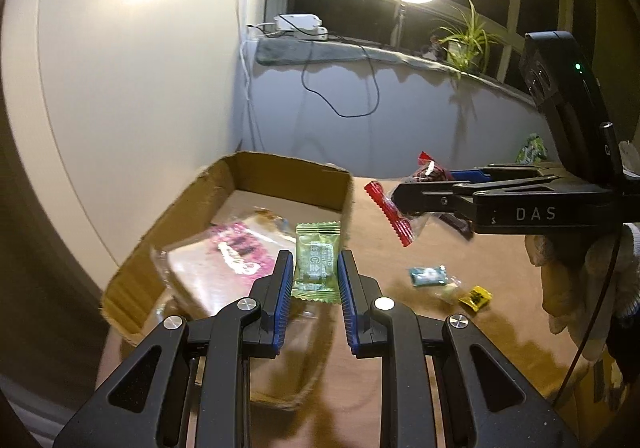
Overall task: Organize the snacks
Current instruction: 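Carry the green candy and candy cup into the box and release both, then move both open tools back toward the chocolate bar and candies, then grasp the chocolate bar with the right tool, then carry the chocolate bar into the box and open the right tool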
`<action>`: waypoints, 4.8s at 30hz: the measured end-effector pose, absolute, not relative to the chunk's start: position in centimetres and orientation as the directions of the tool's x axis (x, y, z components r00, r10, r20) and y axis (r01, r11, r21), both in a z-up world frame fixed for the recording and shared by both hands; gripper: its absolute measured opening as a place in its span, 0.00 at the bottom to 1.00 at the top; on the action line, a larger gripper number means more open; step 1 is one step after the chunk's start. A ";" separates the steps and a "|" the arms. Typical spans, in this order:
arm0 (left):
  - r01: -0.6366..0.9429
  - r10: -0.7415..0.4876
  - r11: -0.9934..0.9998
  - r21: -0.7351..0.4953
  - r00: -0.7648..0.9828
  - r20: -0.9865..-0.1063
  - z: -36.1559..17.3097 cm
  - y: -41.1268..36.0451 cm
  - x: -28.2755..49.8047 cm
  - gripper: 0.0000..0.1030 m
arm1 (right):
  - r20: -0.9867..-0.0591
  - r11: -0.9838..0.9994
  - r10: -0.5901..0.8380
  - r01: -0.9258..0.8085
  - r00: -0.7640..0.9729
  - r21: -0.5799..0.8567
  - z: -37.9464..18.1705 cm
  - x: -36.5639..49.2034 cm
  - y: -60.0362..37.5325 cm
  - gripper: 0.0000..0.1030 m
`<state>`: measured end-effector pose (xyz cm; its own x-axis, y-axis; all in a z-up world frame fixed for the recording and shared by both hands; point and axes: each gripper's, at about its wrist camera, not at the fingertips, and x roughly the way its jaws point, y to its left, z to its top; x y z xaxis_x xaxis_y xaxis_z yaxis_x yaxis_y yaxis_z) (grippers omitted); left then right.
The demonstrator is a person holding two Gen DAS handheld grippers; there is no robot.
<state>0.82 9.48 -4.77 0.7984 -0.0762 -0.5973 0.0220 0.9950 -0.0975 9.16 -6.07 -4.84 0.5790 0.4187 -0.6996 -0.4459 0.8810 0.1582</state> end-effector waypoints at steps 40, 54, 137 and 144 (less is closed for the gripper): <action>-0.094 0.011 0.990 -0.105 0.794 -0.608 -5.2 14.1 2.4 0.46 | -0.712 0.841 0.462 -0.515 0.529 0.163 -5.5 14.6 0.6 0.66; -0.071 0.007 0.994 -0.086 0.809 -0.588 -4.1 12.2 1.8 0.46 | -0.686 0.861 0.444 -0.487 0.577 0.147 -3.9 12.7 -2.0 0.71; 0.186 -0.203 0.977 -0.101 0.694 -0.691 -7.4 0.7 3.2 0.18 | -0.752 0.946 0.247 -0.320 0.612 0.050 -7.8 11.0 -17.3 0.29; 0.115 -0.145 0.989 -0.088 0.740 -0.657 -5.9 4.5 2.6 0.18 | -0.736 0.924 0.288 -0.378 0.613 0.047 -6.4 11.2 -12.8 0.29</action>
<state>2.55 4.48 -5.88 0.7403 -0.1446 -0.6565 0.1150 0.9894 -0.0882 11.19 -12.77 -6.43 0.6127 0.2879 -0.7360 -0.3784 0.9245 0.0466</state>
